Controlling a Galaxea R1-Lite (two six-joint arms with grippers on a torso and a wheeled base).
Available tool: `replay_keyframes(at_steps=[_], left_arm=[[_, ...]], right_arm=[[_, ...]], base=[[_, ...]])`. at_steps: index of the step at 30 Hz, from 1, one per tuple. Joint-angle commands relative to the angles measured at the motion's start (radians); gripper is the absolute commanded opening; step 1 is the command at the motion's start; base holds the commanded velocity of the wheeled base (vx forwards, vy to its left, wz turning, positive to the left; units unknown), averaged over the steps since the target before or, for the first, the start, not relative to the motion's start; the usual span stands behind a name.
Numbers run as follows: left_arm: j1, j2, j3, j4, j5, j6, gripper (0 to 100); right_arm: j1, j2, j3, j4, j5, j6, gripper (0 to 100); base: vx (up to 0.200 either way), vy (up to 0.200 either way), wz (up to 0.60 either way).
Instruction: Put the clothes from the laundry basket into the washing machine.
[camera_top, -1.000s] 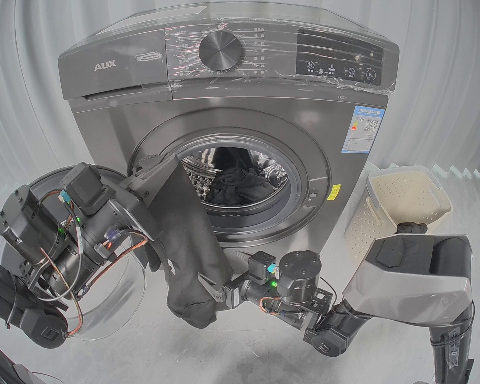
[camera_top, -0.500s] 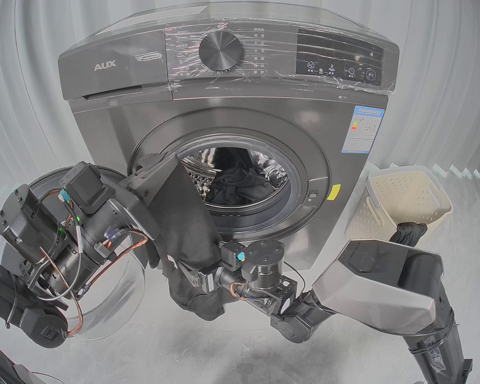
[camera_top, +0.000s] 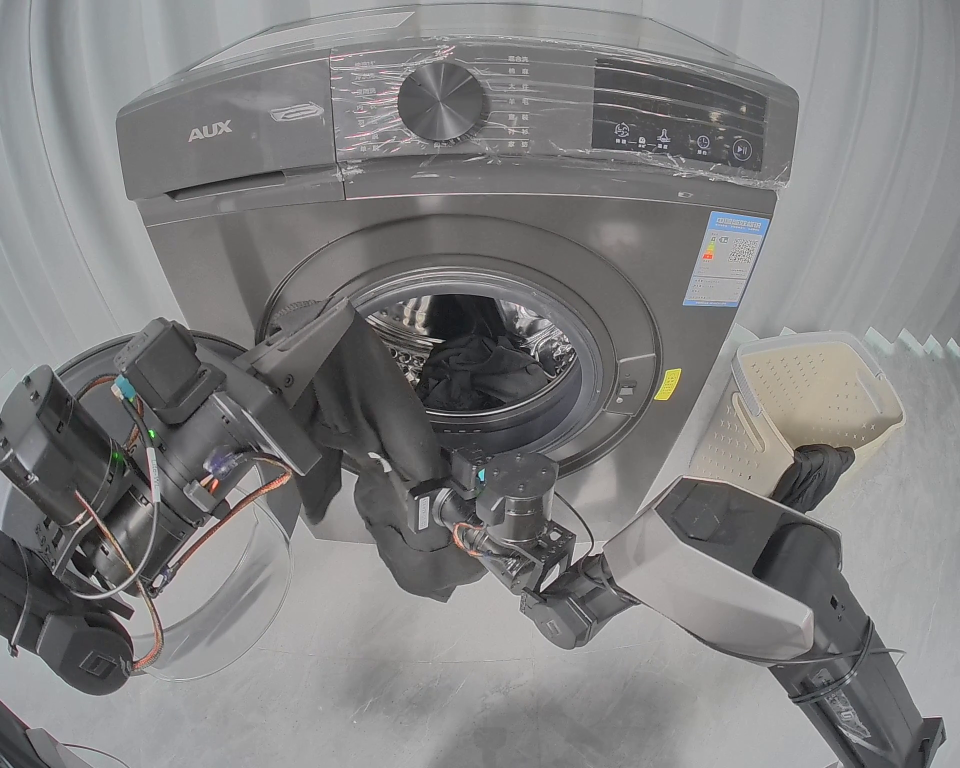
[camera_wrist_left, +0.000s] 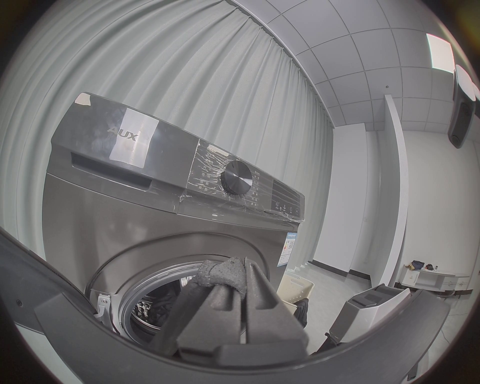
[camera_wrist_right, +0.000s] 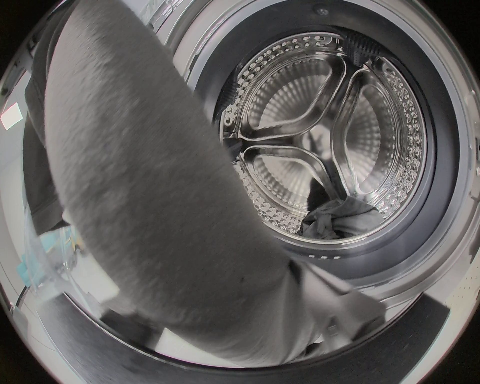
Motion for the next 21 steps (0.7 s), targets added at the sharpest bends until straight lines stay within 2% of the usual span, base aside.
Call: replay_keyframes(at_steps=[1, 2, 10, 14, 21], left_arm=[[0.006, 0.002, 0.0, -0.001, 0.0, -0.001, 0], [0.006, 0.002, 0.0, -0.001, 0.0, -0.001, 0], [0.02, 0.011, 0.015, 0.009, 0.004, -0.003, 0], [0.041, 0.046, 0.049, 0.014, 0.004, 0.004, 0], [0.046, 0.112, 0.133, 0.005, -0.005, 0.013, 0]], right_arm=[[-0.017, -0.015, -0.002, -0.002, -0.002, 0.003, 0], [-0.017, -0.015, -0.002, -0.002, -0.002, 0.003, 0], [-0.087, -0.234, 0.225, -0.074, -0.006, 0.004, 0], [-0.09, -0.36, 0.323, -0.073, -0.006, 0.007, 0], [-0.089, -0.505, 0.441, -0.071, -0.006, 0.009, 0]], base=[[0.0, 0.0, 0.0], [0.0, 0.0, 0.0], [0.0, 0.0, 0.0], [0.0, 0.0, 0.0], [0.0, 0.0, 0.0]])
